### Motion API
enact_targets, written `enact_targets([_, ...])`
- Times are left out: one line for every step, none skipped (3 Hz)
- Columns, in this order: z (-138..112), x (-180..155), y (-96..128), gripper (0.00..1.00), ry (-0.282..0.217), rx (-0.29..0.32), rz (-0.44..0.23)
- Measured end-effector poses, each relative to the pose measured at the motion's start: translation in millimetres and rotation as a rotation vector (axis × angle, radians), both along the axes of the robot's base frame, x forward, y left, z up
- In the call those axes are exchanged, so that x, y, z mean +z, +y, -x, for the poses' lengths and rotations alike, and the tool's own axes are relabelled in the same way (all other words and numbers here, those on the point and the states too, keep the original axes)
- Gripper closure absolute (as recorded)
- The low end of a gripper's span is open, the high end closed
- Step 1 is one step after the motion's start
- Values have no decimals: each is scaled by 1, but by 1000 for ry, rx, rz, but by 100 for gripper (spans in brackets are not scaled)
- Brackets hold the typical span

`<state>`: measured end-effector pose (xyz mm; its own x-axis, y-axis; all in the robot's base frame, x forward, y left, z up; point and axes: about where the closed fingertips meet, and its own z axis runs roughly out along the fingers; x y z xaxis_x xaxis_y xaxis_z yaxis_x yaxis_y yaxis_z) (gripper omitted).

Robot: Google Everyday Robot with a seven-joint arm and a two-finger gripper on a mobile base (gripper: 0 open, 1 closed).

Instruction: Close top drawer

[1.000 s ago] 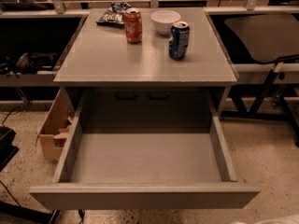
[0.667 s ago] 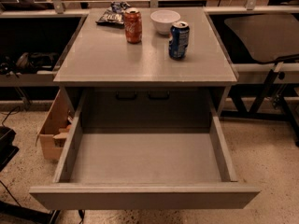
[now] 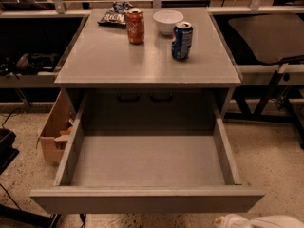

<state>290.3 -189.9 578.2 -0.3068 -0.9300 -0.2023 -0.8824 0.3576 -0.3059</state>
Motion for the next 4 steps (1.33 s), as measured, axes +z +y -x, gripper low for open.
enact_targets([-37, 12, 24, 100, -85, 57, -42])
enact_targets([-49, 18, 34, 100, -115, 86, -51])
enact_targets([-74, 29, 58, 100, -161, 154, -66])
enact_targets([-74, 29, 58, 100, -161, 154, -66])
